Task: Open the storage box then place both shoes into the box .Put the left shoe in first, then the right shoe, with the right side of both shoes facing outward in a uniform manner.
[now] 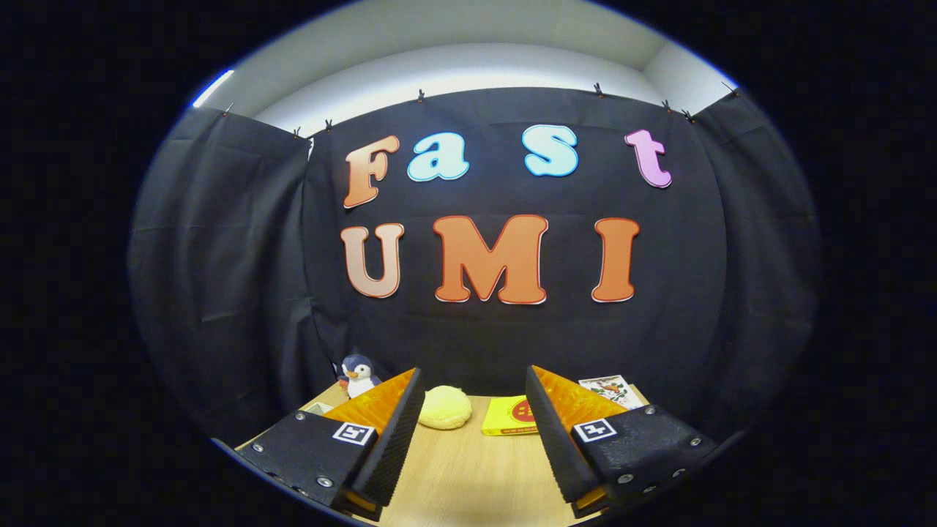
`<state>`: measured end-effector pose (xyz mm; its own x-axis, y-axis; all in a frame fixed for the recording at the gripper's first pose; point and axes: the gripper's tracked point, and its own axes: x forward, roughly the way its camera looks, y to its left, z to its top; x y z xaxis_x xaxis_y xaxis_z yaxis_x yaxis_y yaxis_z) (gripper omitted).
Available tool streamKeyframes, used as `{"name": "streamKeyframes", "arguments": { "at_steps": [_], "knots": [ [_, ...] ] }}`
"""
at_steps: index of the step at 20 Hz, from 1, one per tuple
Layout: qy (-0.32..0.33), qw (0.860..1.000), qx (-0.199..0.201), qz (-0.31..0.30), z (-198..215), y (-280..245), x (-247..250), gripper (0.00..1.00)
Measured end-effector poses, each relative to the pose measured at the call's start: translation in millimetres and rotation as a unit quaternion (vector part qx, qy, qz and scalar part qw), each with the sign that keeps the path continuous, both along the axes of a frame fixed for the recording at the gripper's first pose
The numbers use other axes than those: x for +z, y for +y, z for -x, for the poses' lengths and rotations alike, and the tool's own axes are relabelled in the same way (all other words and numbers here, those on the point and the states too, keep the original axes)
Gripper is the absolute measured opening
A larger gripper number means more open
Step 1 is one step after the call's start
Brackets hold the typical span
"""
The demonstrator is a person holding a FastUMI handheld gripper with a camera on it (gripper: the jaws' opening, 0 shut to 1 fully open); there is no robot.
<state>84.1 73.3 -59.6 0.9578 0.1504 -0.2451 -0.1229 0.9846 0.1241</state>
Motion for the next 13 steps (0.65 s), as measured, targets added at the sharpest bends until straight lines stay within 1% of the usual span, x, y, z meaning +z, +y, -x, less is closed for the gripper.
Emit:
{"name": "streamKeyframes", "arguments": {
  "at_steps": [2,4,7,11,13],
  "knots": [
    [-0.021,1.0,-0.008,-0.005,5,-15,7,0.87],
    [-0.037,0.999,-0.007,-0.015,8,-25,12,0.9],
    [-0.054,0.998,-0.016,-0.004,13,-49,15,0.93],
    [-0.072,0.997,-0.028,0.002,18,-71,20,0.93],
    [-0.068,0.997,-0.031,0.0,21,-78,16,0.93]
  ]
}}
